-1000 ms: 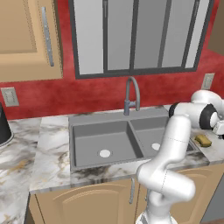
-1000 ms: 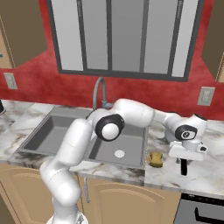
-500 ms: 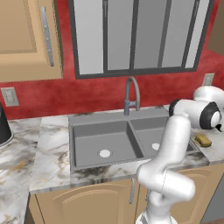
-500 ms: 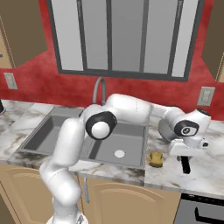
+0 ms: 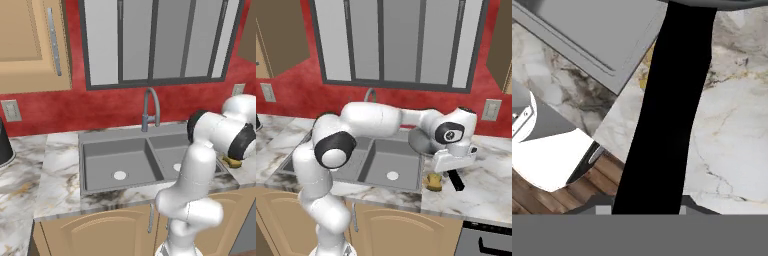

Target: Pick the pan and sponge and place them into the sink. Then turn on the water.

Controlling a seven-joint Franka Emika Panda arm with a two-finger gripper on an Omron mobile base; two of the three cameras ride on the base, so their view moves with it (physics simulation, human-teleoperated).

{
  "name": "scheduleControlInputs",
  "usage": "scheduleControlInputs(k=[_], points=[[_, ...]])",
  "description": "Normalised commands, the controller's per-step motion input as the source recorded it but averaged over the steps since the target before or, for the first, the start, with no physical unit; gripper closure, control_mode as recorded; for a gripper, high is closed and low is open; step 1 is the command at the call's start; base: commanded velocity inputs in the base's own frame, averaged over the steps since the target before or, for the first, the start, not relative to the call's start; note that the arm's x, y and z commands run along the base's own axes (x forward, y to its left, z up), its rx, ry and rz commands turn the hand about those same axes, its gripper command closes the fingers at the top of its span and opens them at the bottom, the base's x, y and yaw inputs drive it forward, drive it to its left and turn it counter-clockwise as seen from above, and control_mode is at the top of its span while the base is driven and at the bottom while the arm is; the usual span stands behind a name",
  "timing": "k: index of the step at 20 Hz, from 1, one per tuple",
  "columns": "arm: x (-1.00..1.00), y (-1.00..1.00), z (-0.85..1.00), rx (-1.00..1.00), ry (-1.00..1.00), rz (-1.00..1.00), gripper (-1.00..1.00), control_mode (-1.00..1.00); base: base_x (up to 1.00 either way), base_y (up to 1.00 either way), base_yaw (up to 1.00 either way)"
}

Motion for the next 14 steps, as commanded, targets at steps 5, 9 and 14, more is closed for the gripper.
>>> scheduleControlInputs(k=[5,9,14], points=[[-0.81,1.00,0.42,-0.18,0.08,0.18,1.00,-1.00,0.00,0.00,0.00],[-0.89,1.00,0.45,-0.11,0.09,0.11,1.00,-1.00,0.00,0.00,0.00],[-0.46,1.00,0.55,-0.03,0.11,0.07,1.00,-1.00,0.00,0.00,0.00]])
